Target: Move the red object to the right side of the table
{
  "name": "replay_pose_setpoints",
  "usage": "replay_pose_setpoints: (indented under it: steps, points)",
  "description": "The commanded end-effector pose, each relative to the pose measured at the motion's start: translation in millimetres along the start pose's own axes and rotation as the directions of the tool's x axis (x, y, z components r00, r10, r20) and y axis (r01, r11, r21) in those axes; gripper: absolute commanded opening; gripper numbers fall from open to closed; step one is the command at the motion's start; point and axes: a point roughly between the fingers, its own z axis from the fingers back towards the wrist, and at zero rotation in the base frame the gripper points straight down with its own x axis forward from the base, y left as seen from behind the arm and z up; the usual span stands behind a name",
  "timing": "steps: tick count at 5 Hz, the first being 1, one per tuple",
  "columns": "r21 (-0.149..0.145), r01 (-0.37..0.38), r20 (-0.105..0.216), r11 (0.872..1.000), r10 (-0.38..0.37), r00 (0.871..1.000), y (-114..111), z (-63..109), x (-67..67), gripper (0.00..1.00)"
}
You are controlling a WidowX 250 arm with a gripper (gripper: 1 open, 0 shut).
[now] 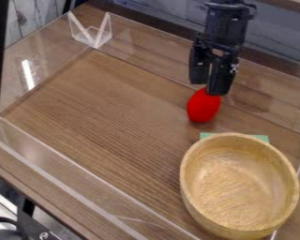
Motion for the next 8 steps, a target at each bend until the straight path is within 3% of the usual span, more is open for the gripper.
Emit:
replay_pose_setpoints:
  steps: [1,2,4,6,8]
  points:
    - [0.034,-0.012,0.073,0.999,0.009,0.997,-7.2,24.5,-8.2,1.00]
    - [0.041,-0.031,0.098,0.999,0.027,0.995,-11.8,32.0,-14.8,1.00]
    - [0.045,-0.128,0.183,0.991,0.118,0.976,-9.5,66.8,-36.2,1.00]
    - [0.059,-0.076,0.176,0.995,0.065,0.982,-8.0,44.0,-46.2,1.00]
    - [0.051,-0.126,0.200,0.991,0.113,0.973,1.9,32.2,-35.6,1.00]
